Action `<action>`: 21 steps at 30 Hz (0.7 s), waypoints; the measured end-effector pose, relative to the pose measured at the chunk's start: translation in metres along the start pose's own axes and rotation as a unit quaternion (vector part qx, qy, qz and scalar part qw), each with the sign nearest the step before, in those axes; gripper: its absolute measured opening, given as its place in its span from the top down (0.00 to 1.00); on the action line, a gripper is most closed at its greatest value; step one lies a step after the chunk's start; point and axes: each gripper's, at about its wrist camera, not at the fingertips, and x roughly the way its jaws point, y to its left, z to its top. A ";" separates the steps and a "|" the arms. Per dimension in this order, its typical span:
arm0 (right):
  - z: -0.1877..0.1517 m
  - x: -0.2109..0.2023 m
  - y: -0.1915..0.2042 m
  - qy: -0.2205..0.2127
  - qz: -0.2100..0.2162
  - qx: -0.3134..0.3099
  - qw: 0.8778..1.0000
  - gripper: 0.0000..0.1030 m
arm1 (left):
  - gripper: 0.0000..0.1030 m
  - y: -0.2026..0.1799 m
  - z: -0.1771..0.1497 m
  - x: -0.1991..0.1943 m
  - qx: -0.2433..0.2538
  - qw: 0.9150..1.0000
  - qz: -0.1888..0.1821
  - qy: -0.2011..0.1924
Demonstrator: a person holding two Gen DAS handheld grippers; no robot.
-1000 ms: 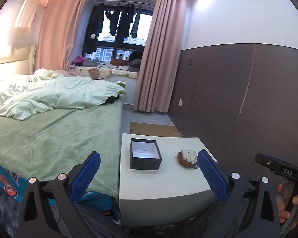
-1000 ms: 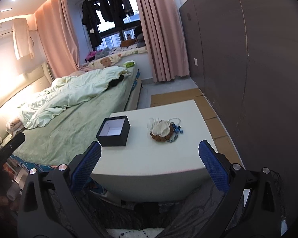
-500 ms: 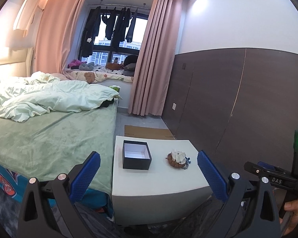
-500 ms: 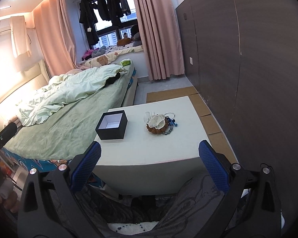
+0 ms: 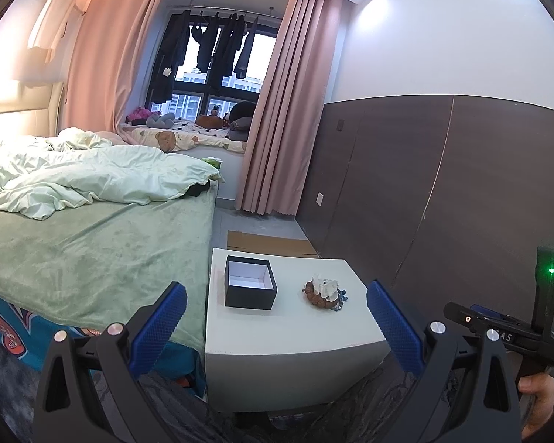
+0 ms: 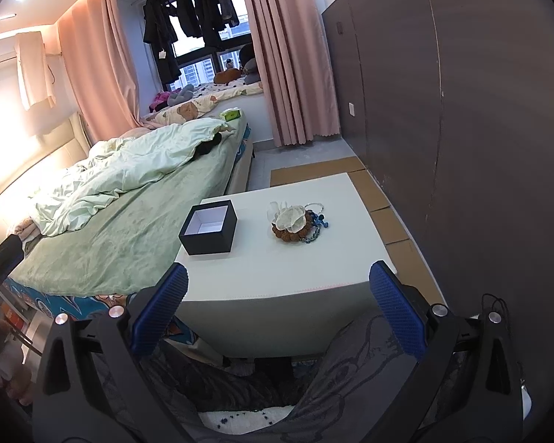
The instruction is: Organize jewelry
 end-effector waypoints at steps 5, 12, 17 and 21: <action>-0.002 0.002 0.000 0.008 -0.004 0.005 1.000 0.05 | 0.08 0.000 0.000 -0.001 -0.002 1.000 0.001 0.001; -0.005 0.001 -0.001 0.017 -0.004 0.011 1.000 0.05 | 0.08 0.000 -0.005 -0.005 -0.006 1.000 0.002 0.009; -0.006 0.002 -0.002 0.022 -0.004 0.014 1.000 0.05 | 0.08 -0.003 -0.005 -0.007 -0.001 1.000 -0.001 0.011; -0.007 0.001 -0.002 0.020 -0.004 0.011 1.000 0.05 | 0.08 -0.005 -0.005 -0.009 -0.001 1.000 -0.002 0.011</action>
